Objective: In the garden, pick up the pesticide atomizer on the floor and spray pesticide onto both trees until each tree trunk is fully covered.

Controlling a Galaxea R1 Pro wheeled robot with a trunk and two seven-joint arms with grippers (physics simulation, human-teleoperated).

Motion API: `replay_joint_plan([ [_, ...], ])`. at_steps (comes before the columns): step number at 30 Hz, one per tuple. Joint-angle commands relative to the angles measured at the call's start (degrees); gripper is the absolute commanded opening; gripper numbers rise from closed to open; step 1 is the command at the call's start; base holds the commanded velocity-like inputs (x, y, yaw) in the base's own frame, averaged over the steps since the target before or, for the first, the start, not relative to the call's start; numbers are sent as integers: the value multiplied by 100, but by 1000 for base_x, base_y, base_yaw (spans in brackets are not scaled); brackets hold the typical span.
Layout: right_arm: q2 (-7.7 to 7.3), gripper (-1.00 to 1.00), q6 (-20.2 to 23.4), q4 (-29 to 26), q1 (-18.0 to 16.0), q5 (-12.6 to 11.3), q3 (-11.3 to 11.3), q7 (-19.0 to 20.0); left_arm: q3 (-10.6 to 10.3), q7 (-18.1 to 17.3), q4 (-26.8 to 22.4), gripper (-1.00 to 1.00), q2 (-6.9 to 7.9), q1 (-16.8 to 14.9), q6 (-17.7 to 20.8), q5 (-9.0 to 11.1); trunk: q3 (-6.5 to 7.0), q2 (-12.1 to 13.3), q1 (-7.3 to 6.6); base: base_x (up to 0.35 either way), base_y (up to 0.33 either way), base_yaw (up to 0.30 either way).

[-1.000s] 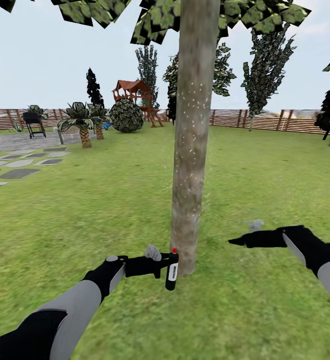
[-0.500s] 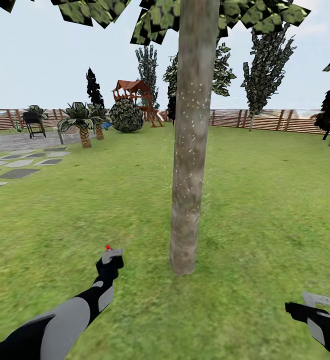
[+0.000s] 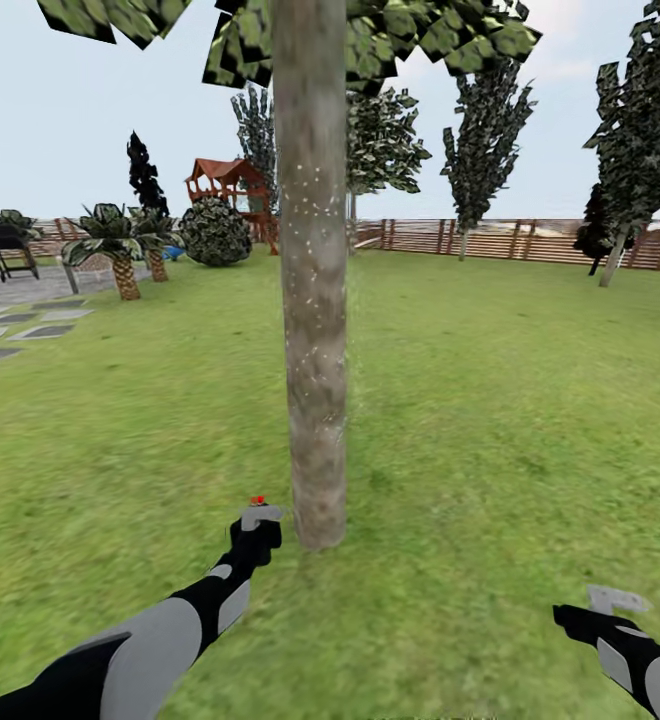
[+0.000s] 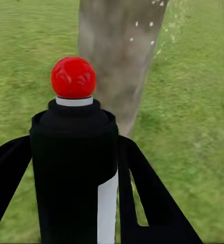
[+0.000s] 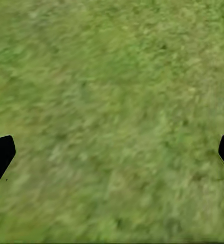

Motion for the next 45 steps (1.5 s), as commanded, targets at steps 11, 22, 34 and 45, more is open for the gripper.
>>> replay_joint_plan([
  [11,2,100,0,0,0,-3,0,-1,2,-173,-1,-100,-9,0,7,2,0,0,0,0,-313,-300],
  [22,8,100,0,0,0,0,0,-1,2,-173,7,-100,-40,0,11,2,7,0,0,48,-313,-117],
  [34,52,100,0,0,3,2,0,0,2,-173,1,-100,-40,0,15,2,113,0,0,239,-279,0],
  [45,53,100,0,0,2,2,0,-3,2,-173,6,-100,-49,0,20,2,171,0,0,264,-259,0],
])
